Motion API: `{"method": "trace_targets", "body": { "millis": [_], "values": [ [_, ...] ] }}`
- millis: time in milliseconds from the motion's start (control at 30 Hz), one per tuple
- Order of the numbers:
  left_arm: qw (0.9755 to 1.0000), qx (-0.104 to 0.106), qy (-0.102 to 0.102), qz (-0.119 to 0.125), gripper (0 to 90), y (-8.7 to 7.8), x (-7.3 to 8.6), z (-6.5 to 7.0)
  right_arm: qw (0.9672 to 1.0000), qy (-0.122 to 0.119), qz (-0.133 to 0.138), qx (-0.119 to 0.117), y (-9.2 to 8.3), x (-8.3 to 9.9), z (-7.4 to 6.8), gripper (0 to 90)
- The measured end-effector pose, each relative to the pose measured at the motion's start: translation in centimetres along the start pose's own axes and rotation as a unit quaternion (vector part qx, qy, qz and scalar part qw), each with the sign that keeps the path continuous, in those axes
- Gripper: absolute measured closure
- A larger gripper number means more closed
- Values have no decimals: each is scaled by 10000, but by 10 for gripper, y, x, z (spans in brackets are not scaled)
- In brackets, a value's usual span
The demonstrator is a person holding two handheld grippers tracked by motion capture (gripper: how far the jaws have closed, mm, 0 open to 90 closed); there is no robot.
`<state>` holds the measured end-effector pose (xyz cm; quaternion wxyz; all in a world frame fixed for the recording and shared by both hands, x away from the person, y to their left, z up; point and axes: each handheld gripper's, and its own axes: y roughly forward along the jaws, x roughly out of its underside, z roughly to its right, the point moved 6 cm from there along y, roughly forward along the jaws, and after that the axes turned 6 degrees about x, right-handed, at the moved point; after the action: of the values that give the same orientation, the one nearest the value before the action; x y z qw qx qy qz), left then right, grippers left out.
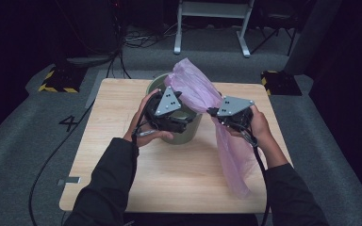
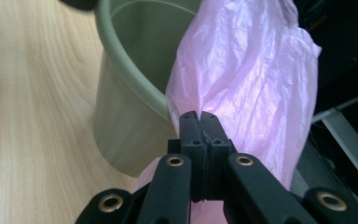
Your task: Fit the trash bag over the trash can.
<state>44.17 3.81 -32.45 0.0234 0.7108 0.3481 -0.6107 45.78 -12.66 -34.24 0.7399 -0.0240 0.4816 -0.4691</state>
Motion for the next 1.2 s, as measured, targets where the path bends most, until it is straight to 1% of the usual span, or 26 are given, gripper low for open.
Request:
{"method": "trace_targets", "body": {
  "millis": [67,100,200,233,300,367,500,567,600,633,733,767,800,833,867,900,967,1033,1100,1133,1167,1200],
  "values": [
    [9999,101,56,-44,173,6,-2,3,10000,-28,30,-40,-1,0,-1,900],
    [9998,142,118,-76,173,8,-3,4,10000,-46,48,-67,-1,0,-2,900],
    [9995,256,142,-155,173,15,-3,7,9999,-61,75,-86,-2,-1,-3,900],
    [9991,307,173,-219,173,17,-2,8,9999,-62,96,-90,-2,-1,-3,900],
    [9988,325,202,-294,179,21,-1,8,9998,-78,124,-106,-3,-1,-3,900],
    [9987,315,225,-345,207,24,-1,8,9998,-95,144,-128,-3,-1,-3,900],
    [9983,302,307,-380,341,28,-1,9,9996,-135,189,-150,-5,-2,-4,900],
    [9977,199,482,-442,413,30,-2,9,9995,-145,216,-166,-6,-2,-5,900],
    [9976,161,502,-438,438,30,-3,10,9995,-148,235,-180,-7,-3,-5,900],
    [9976,143,536,-423,495,31,-4,10,9994,-135,255,-185,-7,-3,-5,900],
    [9969,100,627,-458,607,34,-4,9,9991,-126,336,-232,-9,-5,-6,900],
    [9967,111,627,-502,651,35,-3,9,9991,-123,347,-228,-9,-5,-6,900],
    [9964,150,644,-531,675,37,-2,9,9990,-121,352,-240,-10,-5,-6,900],
    [9961,111,668,-568,724,38,-2,9,9989,-118,358,-267,-10,-4,-7,900],
    [9959,115,684,-582,783,38,-2,9,9990,-116,357,-258,-10,-4,-6,900],
    [9959,158,679,-576,809,39,-1,9,9991,-107,345,-243,-11,-3,-6,900],
    [9956,167,720,-577,890,40,-1,9,9988,-47,392,-285,-11,-3,-5,900],
    [9957,157,714,-568,898,41,-2,9,9989,-27,395,-247,-12,-2,-4,900],
    [9952,146,721,-650,899,41,-1,10,9987,28,418,-278,-13,-2,-4,897],
    [9949,119,712,-700,900,41,0,10,9989,23,398,-230,-13,-1,-3,883],
    [9950,130,695,-705,900,41,0,10,9992,60,369,-145,-13,0,-2,866],
    [9949,150,671,-738,900,41,1,9,9992,72,374,-116,-13,1,-1,858]
  ]
}}
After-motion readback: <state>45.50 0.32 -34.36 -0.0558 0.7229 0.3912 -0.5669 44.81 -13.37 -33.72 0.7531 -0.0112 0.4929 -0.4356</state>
